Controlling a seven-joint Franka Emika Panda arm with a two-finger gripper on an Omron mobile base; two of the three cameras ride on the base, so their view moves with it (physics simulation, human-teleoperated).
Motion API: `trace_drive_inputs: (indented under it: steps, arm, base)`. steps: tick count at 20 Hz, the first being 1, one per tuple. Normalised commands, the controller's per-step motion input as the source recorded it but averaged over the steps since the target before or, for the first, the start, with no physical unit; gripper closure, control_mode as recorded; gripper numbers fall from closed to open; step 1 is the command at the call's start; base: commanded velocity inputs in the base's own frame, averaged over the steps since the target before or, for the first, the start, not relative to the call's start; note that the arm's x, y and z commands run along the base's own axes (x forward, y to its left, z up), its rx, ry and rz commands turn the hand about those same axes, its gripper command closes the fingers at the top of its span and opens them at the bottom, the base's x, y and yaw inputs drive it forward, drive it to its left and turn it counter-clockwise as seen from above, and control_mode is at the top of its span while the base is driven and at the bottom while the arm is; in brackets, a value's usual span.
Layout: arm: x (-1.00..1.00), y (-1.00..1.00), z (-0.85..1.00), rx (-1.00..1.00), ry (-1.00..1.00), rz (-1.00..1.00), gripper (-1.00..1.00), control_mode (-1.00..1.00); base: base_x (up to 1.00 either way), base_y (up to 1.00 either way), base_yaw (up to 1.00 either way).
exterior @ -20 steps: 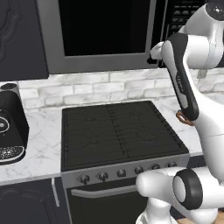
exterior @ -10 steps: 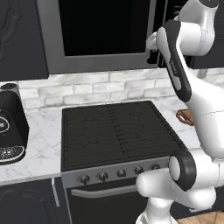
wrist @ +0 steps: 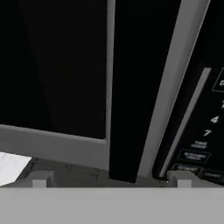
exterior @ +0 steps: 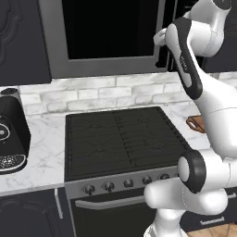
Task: Retrieve the reheated potato from the microwave, then place the potato, cheese, and condiment on the cutting board.
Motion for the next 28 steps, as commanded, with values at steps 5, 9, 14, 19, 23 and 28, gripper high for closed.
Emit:
trace_drive_inputs:
  steps: [5,9,14,19,23,28]
  arm:
    - [0.46,0.0,0.0,0.0,-0.13,0.01,-1.0,-1.0]
    - [0.59,0.0,0.0,0.0,-0.01,0.0,-1.0,-1.0]
    - [0.61,0.0,0.0,0.0,0.0,0.0,-1.0,-1.0]
    - [0.55,0.01,-0.01,0.03,0.0,0.0,1.0,-1.0]
    - [0.51,0.14,-0.13,0.03,0.0,0.0,1.0,-1.0]
    - [0.46,0.23,-0.13,0.05,0.0,0.0,1.0,-1.0]
  base:
    - [0.0,0.0,0.0]
    - [0.0,0.0,0.0]
    - [0.0,0.0,0.0]
    - [0.0,0.0,0.0]
    - [0.0,0.0,0.0]
    - [0.0,0.0,0.0]
